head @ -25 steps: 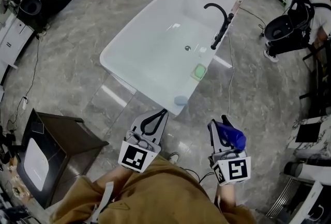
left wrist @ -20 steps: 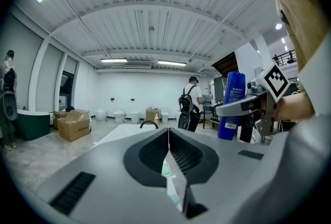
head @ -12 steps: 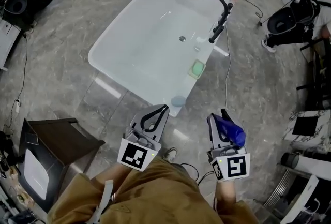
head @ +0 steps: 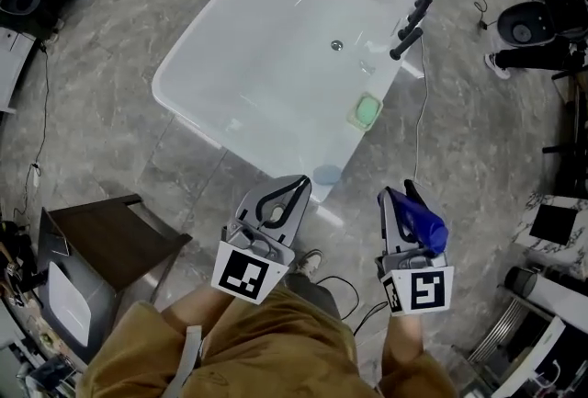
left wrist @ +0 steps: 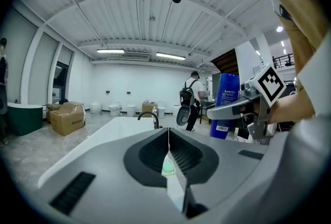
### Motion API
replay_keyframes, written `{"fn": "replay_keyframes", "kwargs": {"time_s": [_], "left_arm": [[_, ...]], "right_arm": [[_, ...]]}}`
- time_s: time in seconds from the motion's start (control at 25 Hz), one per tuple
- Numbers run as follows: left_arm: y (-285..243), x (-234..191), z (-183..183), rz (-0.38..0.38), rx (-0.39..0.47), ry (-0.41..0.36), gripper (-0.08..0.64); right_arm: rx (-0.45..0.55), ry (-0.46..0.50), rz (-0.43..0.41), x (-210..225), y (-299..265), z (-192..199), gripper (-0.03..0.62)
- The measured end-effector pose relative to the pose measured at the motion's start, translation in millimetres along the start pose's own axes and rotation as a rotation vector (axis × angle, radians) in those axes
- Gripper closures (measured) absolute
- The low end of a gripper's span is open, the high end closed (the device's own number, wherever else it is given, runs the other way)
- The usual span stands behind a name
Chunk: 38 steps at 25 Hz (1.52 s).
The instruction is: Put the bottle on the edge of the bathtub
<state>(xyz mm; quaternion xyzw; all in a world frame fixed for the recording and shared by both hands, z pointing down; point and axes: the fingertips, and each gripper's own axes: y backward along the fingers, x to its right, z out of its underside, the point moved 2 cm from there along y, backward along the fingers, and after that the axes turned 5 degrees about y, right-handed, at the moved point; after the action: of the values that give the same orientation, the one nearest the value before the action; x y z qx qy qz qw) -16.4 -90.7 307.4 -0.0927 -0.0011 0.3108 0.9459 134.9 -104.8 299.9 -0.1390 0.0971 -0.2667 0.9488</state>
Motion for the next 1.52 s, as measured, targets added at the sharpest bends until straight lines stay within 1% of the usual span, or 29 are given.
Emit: {"fn": "replay_keyframes", "kwargs": {"time_s": [0.16, 0.32, 0.56, 0.88, 1.0, 1.16, 1.36, 1.52], "left_arm": [[-10.7, -9.6, 15.8, -0.001, -0.032, -0.013, 0.549], [-17.7, -16.9, 33.8, -0.007, -0.050, -0.008, 0.549], [-29.7, -28.6, 63.0, -0.007, -0.074, 0.008, 0.549], [-52.6, -40.6, 91.3, -0.011, -0.076, 0.027, 0.549], [-59.9, -42.9, 98.5, -0.008, -0.072, 0.029, 0.549], [-67.7, -47.6, 108.5, -0.008, -0.078, 0.012, 0.549], [-73.4, -52.4, 123.1, -0.010, -0.104, 0.021, 0.549], [-76.7, -54.8, 129.2, -0.010, -0.104, 0.018, 0.549]], "right_arm": [[-0.004, -0.002, -0.012, 3.7, -25.3, 17.1, 0.454], [-0.014, 0.003, -0.019, 2.4, -49.1, 40.2, 0.454], [-0.030, -0.020, -0.009, 3.7, -82.4, 79.4, 0.454], [-0.054, -0.003, 0.010, 8.5, -111.0, 118.6, 0.454], [-0.058, -0.006, 0.021, 11.6, -117.6, 129.9, 0.454], [-0.064, 0.000, 0.025, 13.3, -129.1, 141.9, 0.454], [-0.066, 0.007, 0.022, 12.4, -142.0, 158.0, 0.454], [-0.073, 0.005, 0.026, 13.0, -151.8, 170.4, 0.454]]}}
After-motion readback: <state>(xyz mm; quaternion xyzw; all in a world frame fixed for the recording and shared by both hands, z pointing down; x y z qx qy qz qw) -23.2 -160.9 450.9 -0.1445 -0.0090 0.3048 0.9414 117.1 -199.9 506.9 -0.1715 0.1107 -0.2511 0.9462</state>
